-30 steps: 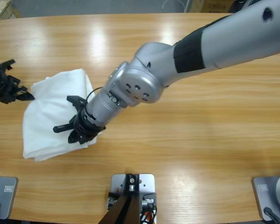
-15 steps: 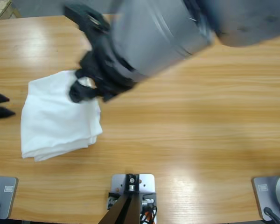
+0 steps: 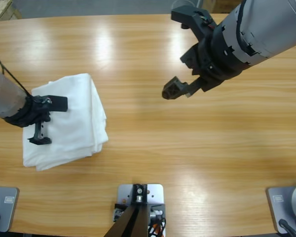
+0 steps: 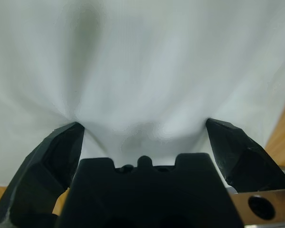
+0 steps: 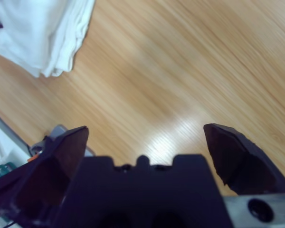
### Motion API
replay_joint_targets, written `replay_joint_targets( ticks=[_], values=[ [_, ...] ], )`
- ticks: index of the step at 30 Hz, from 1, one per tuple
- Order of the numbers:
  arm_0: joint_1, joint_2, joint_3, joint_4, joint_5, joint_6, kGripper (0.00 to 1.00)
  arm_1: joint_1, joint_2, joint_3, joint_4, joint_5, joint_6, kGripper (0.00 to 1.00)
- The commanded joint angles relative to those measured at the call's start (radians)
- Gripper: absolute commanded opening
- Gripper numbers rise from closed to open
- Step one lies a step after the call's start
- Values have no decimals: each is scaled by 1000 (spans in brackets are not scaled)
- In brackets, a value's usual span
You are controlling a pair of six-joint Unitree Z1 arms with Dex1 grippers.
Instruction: Fold clothes
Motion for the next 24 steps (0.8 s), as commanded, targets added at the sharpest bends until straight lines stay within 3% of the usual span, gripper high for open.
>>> replay_joint_targets(
  ticks=[1, 7, 10, 19, 24],
  values=[
    [-17, 209, 5, -57, 20, 20, 1000, -54, -65, 125, -91, 14, 0, 1000],
    [-17, 268, -29, -81, 25, 1, 1000, -96, -90, 181, -122, 31, -14, 1000],
    [80, 308, -111, -81, 24, -113, 1000, -111, -99, 178, -119, 37, -25, 1000],
    [369, 443, -520, -60, 26, -341, 1000, -121, -54, 170, -138, 57, -32, 1000],
    [481, 594, -837, 75, 23, -421, 1000, -151, -2, 139, -163, 93, -37, 1000]
  ],
)
